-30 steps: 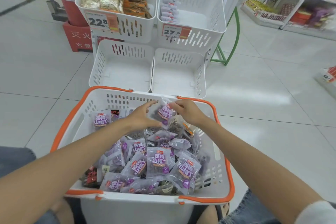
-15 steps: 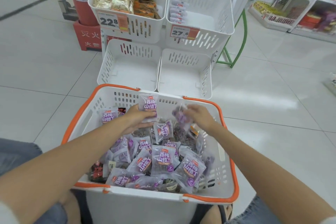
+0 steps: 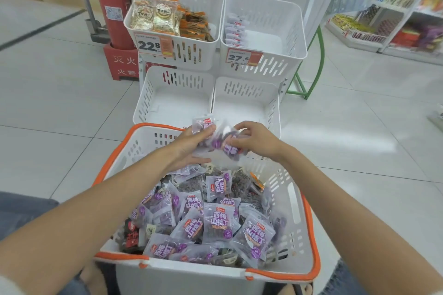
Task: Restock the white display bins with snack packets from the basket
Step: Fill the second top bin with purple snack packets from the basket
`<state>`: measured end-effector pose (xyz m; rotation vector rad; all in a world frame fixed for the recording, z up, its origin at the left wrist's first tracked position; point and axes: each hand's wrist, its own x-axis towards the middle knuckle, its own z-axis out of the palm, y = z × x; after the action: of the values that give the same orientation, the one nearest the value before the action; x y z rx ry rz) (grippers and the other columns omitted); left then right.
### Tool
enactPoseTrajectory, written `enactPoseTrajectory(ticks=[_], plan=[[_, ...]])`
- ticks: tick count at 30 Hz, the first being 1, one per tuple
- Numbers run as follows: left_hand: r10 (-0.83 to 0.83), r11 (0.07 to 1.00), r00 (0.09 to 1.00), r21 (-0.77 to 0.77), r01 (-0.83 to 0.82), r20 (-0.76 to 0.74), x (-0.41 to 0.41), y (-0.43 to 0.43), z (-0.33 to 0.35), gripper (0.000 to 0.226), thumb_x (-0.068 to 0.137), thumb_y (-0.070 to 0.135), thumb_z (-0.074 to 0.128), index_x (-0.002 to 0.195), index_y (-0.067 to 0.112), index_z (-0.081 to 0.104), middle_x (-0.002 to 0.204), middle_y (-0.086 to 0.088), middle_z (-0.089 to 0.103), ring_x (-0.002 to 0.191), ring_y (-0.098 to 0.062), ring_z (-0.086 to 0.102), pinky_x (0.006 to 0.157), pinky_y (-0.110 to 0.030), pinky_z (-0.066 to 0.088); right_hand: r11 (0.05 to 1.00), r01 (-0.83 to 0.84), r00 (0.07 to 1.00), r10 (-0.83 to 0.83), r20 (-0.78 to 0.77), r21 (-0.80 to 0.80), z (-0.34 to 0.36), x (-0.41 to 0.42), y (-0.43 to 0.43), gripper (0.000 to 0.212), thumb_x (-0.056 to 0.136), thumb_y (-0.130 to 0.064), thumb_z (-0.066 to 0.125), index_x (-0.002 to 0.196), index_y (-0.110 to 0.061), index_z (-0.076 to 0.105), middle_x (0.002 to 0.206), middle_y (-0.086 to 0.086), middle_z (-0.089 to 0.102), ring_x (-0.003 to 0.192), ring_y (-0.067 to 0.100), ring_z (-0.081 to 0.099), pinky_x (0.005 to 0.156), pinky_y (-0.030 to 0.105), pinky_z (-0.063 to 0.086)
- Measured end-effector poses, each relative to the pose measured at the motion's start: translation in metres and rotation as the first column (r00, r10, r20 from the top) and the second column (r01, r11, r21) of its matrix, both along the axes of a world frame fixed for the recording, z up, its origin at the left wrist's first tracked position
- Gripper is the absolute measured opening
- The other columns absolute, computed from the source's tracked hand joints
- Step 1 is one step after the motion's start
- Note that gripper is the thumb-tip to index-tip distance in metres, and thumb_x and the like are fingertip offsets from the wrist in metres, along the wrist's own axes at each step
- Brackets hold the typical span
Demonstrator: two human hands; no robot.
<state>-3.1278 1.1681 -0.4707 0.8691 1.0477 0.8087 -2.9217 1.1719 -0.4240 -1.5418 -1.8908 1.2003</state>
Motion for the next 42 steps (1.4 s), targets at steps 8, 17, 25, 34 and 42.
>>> enactPoseTrajectory(ticks=[8,17,25,34,42], plan=[[-0.202,0.979,0.977,0.042,0.200,0.061,0.014,-0.007,0.019,0.051,0.077,0.018,0.074,0.123,0.027,0.055,0.128,-0.023,0.062,0.119,-0.038,0.060,0.091,-0.047,0.056,0.992,0.069,0.962,-0.039,-0.269,0.102,0.004,-0.009,-0.004,0.022,0.083,-0.026,0.076,0.096,-0.010,0.067,0.076,0.002,0.072,0.065,0.014,0.063,0.061,0.030,0.053],[-0.339,0.931,0.938,0.121,0.346,-0.070,0.004,-0.004,0.034,0.063,0.081,0.027,0.077,0.136,0.025,0.047,0.127,-0.007,0.066,0.114,-0.024,0.066,0.098,-0.055,0.050,0.953,-0.021,0.997,0.042,-0.065,0.302,0.028,-0.003,-0.003,0.019,0.084,-0.028,0.075,0.067,-0.028,0.068,0.064,-0.012,0.059,0.060,0.002,0.050,0.060,0.016,0.037],[-0.401,0.807,0.824,0.271,0.524,-0.400,0.016,0.032,0.067,0.049,0.093,0.032,0.063,0.136,0.014,0.046,0.122,-0.006,0.069,0.112,-0.017,0.066,0.104,-0.043,0.048,0.997,-0.069,0.982,0.063,-0.177,-0.024,0.058,0.008,0.023,0.071,0.090,-0.032,0.066,0.149,-0.033,0.026,0.130,-0.007,0.050,0.115,0.019,0.062,0.089,0.033,0.054],[-0.045,0.655,0.794,0.583,0.482,-0.606,0.059,0.177,0.157,0.115,0.073,0.043,0.081,0.155,0.019,0.004,0.140,0.010,0.044,0.127,-0.008,0.047,0.109,-0.027,0.038,0.978,0.025,0.986,0.010,-0.166,0.207,0.147,0.060,0.150,0.025,0.092,-0.022,0.064,0.107,-0.003,0.068,0.094,0.015,0.070,0.078,0.016,0.069,0.069,0.025,0.057],[0.456,0.559,0.137,0.403,0.724,-0.879,0.042,0.289,0.135,0.121,0.066,0.092,0.046,0.157,0.026,0.001,0.165,0.002,-0.006,0.150,-0.018,-0.014,0.119,-0.048,-0.009,0.844,0.096,0.957,-0.225,0.186,0.529,0.137,0.088,0.292,0.038,0.079,-0.029,0.079,0.113,-0.017,0.068,0.107,-0.002,0.062,0.098,0.019,0.060,0.086,0.029,0.047]])
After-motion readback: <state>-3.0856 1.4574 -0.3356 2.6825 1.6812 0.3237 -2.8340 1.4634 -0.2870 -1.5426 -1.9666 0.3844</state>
